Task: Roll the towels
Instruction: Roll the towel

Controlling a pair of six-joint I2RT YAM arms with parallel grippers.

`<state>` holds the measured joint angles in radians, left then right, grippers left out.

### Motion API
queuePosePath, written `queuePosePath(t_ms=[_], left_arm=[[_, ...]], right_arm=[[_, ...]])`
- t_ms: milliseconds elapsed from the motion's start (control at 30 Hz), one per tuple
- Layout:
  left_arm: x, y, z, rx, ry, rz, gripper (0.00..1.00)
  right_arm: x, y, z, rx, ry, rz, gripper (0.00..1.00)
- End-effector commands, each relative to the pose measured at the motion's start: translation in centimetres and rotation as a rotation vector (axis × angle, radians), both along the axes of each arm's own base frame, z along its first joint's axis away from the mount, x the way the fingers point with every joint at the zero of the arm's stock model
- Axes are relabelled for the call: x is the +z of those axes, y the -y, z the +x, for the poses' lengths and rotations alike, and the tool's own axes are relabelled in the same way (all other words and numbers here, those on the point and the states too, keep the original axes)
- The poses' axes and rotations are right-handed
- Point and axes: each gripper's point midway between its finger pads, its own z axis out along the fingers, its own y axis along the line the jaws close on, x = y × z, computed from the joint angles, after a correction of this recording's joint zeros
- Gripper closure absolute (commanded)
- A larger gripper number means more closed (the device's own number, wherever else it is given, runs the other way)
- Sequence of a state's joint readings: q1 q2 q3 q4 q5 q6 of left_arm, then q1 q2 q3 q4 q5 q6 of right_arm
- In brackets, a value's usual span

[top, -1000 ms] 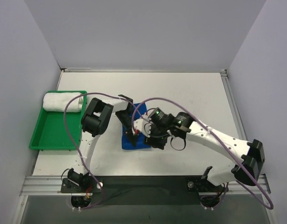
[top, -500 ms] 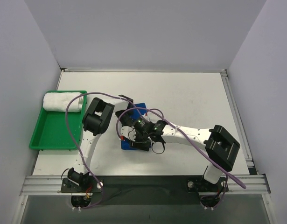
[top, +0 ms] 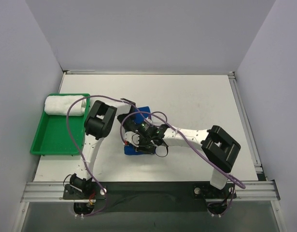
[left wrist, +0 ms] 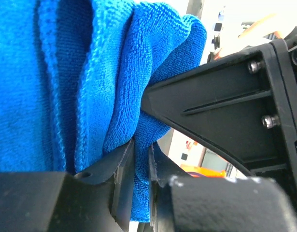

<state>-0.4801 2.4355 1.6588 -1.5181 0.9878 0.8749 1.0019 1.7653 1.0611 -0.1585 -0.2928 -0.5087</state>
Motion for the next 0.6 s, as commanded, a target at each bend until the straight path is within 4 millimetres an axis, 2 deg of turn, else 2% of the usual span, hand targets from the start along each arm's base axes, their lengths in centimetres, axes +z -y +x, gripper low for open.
queuePosePath(t_ms=[0,167,200,233,367,533,567], left_arm=[[-4.1,-2.8,2.5,-0.057,0.161,0.016,0.76],[-2.3,-3.7,4.9,0.036,0.175,0.001,0.64],[-1.9,-4.4,6.4,0.076,0.198,-0.005,0.63],[-1.4,-4.6,6.9,0.103,0.192,-0.012,0.6],[0.7,-6.1,10.4,0.194,0.224,-0.048,0.58],[4.1,-8.2,14.1,0.284,0.336,-0.083,0.57],[4.9,-8.6,14.9,0.295,0.374,-0.087,0.57]], right_arm=[[-1.5,1.9,-3.1,0.021,-0.198,-0.069,1.0],[-1.1,2.2,-4.5,0.014,-0.367,-0.064,1.0],[-1.2,2.3,-4.5,0.009,-0.375,-0.068,1.0],[-1.3,2.3,-4.6,0.009,-0.381,-0.074,1.0],[-1.5,2.4,-5.0,-0.02,-0.447,-0.09,1.0],[-0.2,1.6,-4.6,-0.094,-0.585,-0.02,1.0],[-0.1,1.9,-4.3,-0.129,-0.624,-0.016,1.0]])
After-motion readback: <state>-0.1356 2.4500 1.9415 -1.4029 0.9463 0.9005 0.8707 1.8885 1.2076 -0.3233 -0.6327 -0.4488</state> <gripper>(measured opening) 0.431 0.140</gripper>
